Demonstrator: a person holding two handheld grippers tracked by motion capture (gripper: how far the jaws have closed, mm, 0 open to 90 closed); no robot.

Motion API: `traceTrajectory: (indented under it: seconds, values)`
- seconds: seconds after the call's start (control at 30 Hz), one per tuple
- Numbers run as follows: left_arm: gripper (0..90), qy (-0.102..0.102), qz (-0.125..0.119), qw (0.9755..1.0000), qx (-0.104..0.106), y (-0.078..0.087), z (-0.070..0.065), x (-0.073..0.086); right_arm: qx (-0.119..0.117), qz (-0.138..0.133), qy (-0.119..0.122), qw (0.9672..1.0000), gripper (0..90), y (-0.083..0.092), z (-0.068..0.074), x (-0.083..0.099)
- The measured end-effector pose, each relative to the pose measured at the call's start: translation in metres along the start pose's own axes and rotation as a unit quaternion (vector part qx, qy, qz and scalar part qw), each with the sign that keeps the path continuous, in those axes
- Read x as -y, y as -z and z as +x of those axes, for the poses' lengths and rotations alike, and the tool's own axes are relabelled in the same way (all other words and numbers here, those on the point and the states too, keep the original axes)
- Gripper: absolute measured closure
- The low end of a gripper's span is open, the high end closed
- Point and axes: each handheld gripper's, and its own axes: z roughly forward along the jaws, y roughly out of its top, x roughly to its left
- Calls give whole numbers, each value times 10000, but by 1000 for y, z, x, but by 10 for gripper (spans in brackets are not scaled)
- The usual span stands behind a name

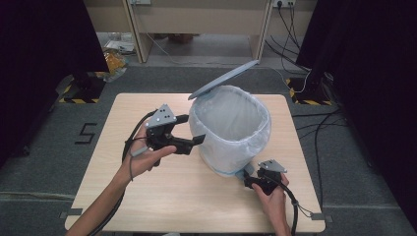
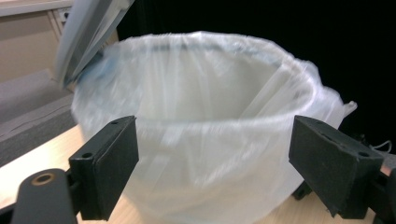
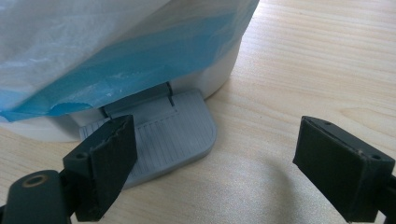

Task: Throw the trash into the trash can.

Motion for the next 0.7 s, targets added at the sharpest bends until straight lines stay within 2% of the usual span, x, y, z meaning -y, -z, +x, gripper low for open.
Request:
traceTrajectory:
  seconds: [0.27, 0.3, 0.47, 0.7]
  values:
    - [155, 204, 31, 9997, -153, 10, 11, 32, 0, 1, -28, 10000, 134, 0, 0, 0]
    - [155, 260, 40, 9996, -123, 10, 11, 36, 1, -4, -23, 10000, 134, 0, 0, 0]
    - [154, 338, 15, 9991, -252, 14, 19, 54, 0, -1, -28, 10000, 134, 0, 0, 0]
    - [154, 470, 74, 9983, -322, 14, 26, 80, 1, -1, -23, 10000, 133, 0, 0, 0]
